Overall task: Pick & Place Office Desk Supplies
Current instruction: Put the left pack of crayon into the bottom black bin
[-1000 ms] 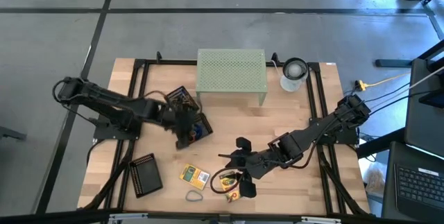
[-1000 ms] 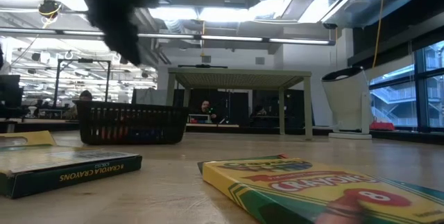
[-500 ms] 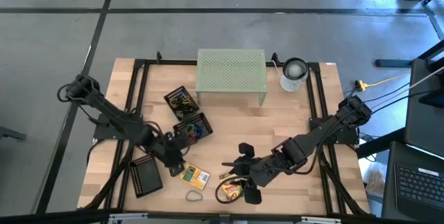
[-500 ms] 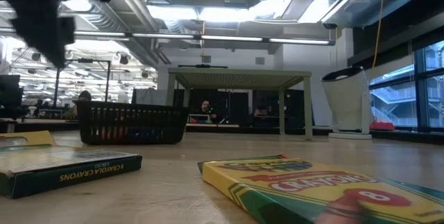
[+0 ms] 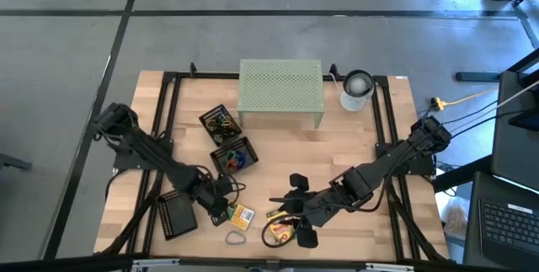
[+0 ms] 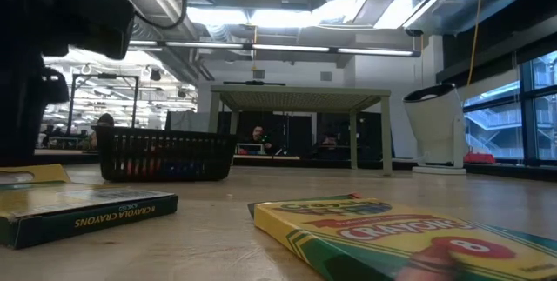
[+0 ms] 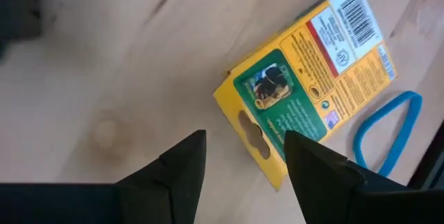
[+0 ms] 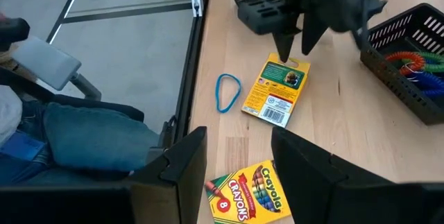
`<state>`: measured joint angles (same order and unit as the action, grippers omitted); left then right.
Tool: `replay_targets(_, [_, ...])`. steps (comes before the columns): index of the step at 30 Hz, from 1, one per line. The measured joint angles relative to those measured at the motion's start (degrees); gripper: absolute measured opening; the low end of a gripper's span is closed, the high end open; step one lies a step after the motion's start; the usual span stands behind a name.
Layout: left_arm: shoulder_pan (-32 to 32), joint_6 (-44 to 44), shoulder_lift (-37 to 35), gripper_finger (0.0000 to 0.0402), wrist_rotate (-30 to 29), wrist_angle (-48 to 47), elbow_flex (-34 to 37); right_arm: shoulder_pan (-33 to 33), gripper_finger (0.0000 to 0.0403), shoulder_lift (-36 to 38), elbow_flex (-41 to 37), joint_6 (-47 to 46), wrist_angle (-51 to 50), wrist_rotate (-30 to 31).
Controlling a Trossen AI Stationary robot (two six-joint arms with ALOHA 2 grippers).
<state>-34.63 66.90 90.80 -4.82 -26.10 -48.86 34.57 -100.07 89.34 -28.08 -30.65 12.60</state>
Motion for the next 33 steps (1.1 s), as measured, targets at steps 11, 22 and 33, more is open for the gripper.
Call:
replay_targets(11, [0.0,-2.9,4.52,0.0177,1.94,5.63,0.0,0.0,0.0165,0.0,0.0,0.22,-0.02,0.0])
replay_targets(22, [0.02,-6.54,5.3,0.0062,3.44,6.99,-0.15,0.0,0.0165,0.02,0.0,0.46,-0.02,0.0])
replay_targets(33, [1.14,-7.68,4.59,0.0003,6.36,6.53,-0.07,0.0,0.0165,0.02,0.0,0.5,-0.02,0.0])
